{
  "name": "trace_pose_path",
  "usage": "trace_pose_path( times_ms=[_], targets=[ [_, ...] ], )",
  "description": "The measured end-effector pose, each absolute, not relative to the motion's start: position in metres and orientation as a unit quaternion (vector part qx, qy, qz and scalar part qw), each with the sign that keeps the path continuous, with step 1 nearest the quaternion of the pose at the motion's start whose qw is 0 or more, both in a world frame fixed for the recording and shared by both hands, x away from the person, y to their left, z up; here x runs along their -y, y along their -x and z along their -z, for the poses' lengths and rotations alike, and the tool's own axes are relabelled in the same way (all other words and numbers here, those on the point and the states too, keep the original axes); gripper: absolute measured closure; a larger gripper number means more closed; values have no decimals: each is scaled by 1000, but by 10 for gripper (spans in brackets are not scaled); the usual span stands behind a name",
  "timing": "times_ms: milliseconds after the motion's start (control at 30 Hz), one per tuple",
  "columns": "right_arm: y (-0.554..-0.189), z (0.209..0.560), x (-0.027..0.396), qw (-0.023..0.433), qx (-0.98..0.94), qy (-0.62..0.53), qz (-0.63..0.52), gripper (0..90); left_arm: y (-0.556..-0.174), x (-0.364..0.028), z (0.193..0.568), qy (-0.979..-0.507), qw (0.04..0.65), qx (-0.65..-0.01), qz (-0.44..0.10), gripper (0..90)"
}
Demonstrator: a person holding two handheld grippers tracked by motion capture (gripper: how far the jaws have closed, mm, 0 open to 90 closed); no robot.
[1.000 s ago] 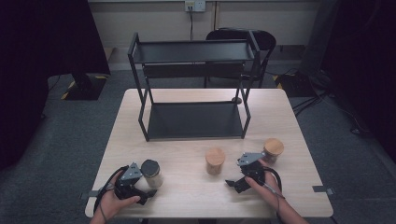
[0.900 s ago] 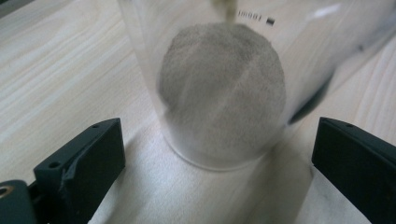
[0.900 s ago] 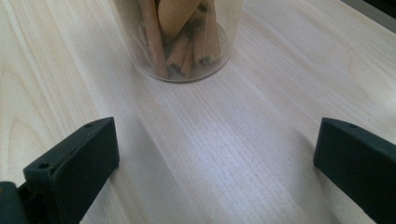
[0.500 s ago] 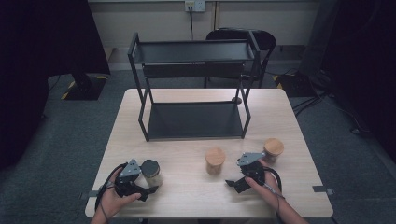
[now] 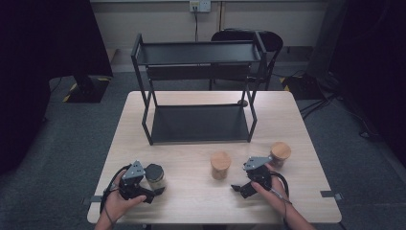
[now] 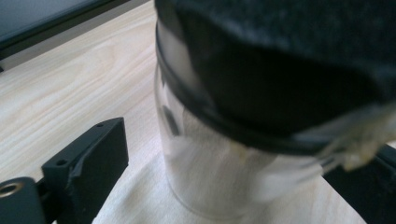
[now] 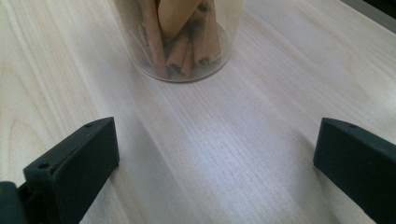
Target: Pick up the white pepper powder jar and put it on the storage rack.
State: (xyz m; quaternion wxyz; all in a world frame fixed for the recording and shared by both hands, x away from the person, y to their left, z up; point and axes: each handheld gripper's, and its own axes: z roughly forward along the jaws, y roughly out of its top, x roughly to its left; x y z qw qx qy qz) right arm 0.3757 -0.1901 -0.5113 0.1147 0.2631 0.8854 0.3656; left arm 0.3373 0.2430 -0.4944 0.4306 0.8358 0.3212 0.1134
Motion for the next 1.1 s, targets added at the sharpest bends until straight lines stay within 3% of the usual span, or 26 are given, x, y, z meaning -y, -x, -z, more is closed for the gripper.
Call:
trace_pose_path(
  times_ms=[800, 1100],
  targets=[
    [-376, 511, 190, 115, -885, -263, -366, 0, -344, -226, 494, -842, 425, -309, -122, 280],
    [-376, 511, 190, 114, -885, -263, -366, 0, -344, -223, 493, -845, 415, -310, -130, 301]
  ],
)
